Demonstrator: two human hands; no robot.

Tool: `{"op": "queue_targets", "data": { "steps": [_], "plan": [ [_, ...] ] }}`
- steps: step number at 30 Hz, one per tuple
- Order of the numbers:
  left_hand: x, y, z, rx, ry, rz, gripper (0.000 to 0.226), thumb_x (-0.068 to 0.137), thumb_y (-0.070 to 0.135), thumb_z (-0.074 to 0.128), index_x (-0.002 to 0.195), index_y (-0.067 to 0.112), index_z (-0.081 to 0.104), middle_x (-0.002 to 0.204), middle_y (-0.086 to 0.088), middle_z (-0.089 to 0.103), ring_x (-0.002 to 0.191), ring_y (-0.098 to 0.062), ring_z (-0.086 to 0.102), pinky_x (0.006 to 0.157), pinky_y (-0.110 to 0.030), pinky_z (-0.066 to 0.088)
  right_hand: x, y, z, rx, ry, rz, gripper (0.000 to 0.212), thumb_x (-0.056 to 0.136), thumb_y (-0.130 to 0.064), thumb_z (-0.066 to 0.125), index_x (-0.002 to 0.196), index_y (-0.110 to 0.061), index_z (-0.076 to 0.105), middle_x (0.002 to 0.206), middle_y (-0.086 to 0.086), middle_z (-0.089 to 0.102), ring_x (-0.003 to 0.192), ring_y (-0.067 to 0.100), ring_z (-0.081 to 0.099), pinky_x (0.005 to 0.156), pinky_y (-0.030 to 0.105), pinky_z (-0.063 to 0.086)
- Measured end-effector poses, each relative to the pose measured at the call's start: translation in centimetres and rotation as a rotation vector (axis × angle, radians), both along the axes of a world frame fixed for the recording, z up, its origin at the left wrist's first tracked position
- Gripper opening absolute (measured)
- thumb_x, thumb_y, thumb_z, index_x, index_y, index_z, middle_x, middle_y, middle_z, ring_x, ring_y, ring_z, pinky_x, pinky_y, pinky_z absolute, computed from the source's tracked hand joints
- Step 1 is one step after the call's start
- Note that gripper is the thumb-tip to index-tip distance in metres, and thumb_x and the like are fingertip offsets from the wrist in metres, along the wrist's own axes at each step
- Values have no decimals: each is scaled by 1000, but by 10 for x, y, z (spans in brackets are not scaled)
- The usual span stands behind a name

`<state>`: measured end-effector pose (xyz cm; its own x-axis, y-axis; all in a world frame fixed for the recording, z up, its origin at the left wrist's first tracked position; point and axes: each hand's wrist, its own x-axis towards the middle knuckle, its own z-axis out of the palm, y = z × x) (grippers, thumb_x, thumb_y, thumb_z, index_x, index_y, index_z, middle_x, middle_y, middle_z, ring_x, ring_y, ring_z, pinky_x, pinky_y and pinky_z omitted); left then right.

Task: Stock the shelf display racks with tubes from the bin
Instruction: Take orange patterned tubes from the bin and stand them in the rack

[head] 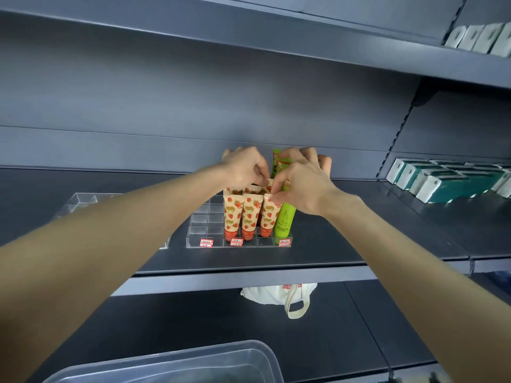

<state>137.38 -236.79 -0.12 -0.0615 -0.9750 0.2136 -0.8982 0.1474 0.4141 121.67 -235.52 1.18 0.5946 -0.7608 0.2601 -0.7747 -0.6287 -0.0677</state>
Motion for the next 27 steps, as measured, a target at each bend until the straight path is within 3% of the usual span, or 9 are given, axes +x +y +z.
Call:
{"op": "queue_targets", "data": {
  "steps": [12,21,27],
  "plan": [
    [4,-7,0,126,-55,-43,18,90,23,58,102,25,70,105,8,68,110,-18,55,107,-47,30,2,-7,-3,78,43,-21,7,81,-33,71,86,-31,74,149,-3,29,134,26,15,104,43,9],
    [1,-5,6,155,-44,-91,17,89,23,59,101,22,70,90,11,63,106,-20,57,104,-49,34,4,-7,-2,86,56,-25,8,82,-34,69,88,-30,74,149,-2,30,134,26,15,105,45,10],
    [10,11,21,134,59,-89,17,89,18,59,101,14,69,100,-2,68,99,-17,60,96,-36,46,2,0,10,81,3,-30,7,85,-30,65,88,-31,72,143,0,39,132,25,20,100,39,14]
  ]
}}
